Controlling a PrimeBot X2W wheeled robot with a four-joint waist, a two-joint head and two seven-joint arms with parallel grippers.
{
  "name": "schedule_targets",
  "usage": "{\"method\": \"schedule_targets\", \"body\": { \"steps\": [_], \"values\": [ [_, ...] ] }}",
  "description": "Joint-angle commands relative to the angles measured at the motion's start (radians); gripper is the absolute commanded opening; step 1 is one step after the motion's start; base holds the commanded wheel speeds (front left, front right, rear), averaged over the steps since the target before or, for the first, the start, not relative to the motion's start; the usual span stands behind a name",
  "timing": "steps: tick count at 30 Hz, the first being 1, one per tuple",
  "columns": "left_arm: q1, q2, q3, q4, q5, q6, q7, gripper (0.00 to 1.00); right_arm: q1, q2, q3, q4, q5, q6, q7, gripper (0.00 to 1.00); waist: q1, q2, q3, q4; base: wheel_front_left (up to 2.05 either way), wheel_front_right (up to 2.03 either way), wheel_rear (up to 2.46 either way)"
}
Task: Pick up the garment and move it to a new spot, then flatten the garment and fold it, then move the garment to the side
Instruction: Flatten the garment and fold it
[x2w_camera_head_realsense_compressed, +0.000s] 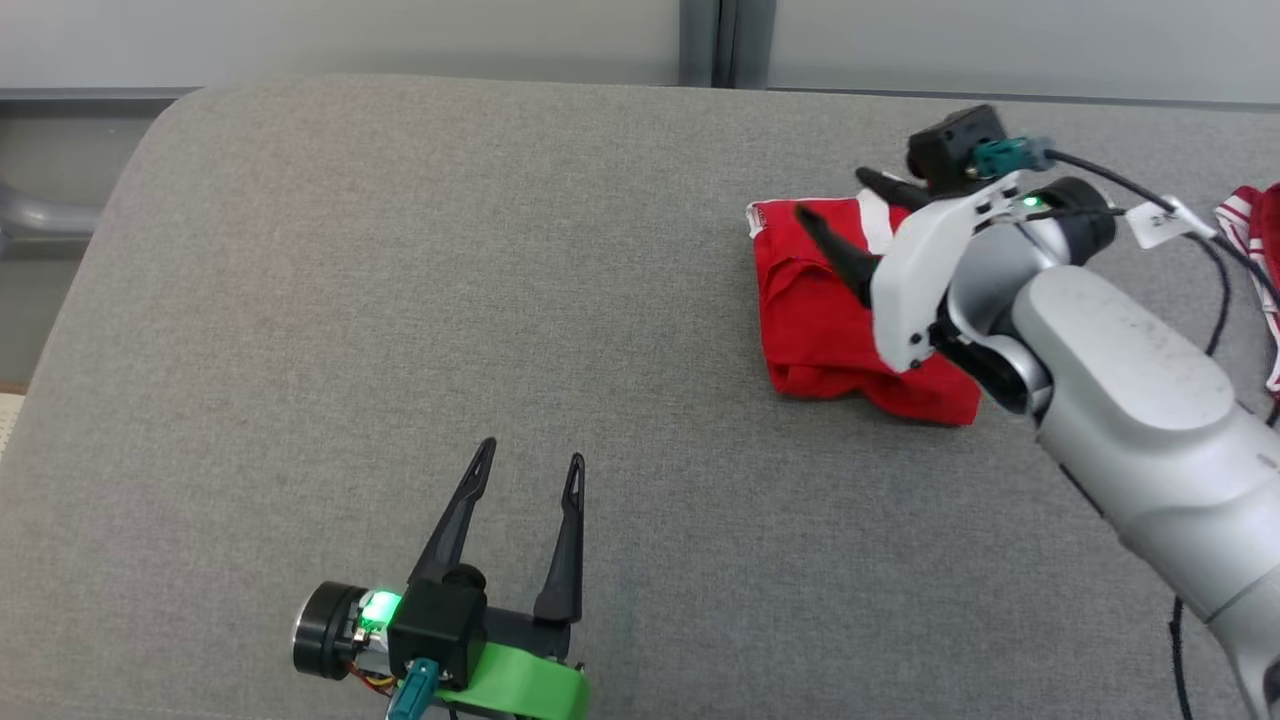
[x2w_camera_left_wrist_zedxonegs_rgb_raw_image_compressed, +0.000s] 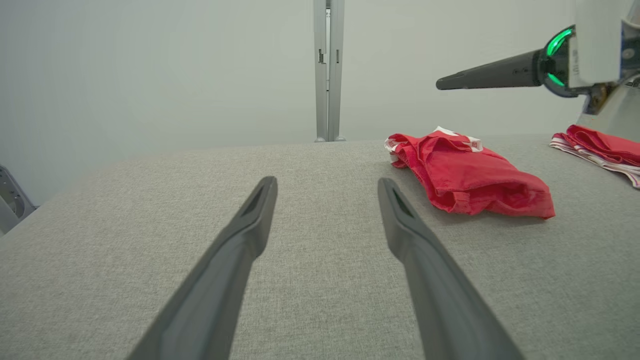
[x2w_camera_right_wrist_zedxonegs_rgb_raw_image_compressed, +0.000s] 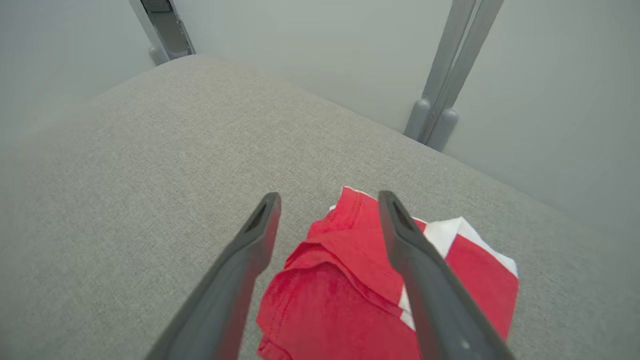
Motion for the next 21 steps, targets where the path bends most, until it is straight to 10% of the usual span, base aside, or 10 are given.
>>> {"method": "schedule_targets", "body": {
  "steps": [1, 9, 18, 19, 21],
  "values": [
    [0.011, 0.002, 0.009, -0.003, 0.009, -0.001, -0.003, 1.00, 0.019, -0.034, -0.017, -0.007, -0.018, -0.002, -0.031, 1.00, 0.0000, 0.0000, -0.017, -0.019, 0.00, 0.00, 0.00],
    [0.054, 0.002, 0.055, -0.029, 0.012, 0.001, -0.003, 1.00, 0.182, -0.133, -0.142, -0.007, -0.078, -0.002, -0.240, 1.00, 0.0000, 0.0000, -0.051, -0.068, 0.00, 0.00, 0.00],
    [0.089, 0.002, 0.075, -0.052, 0.001, -0.001, -0.003, 1.00, 0.454, -0.104, -0.325, -0.049, -0.218, -0.002, -0.440, 1.00, 0.0000, 0.0000, -0.069, -0.069, 0.00, 0.00, 0.00],
    [0.091, 0.002, 0.079, -0.053, 0.000, -0.001, -0.003, 1.00, 0.482, -0.082, -0.371, -0.098, -0.243, -0.002, -0.441, 0.83, 0.0000, 0.0000, -0.070, -0.069, 0.00, 0.00, 0.00],
    [0.097, 0.002, 0.083, -0.055, -0.002, 0.000, -0.003, 1.00, 0.556, -0.042, -0.439, -0.167, -0.286, -0.002, -0.440, 0.04, 0.0000, 0.0000, -0.073, -0.066, 0.00, 0.00, 0.00]
  ]
}}
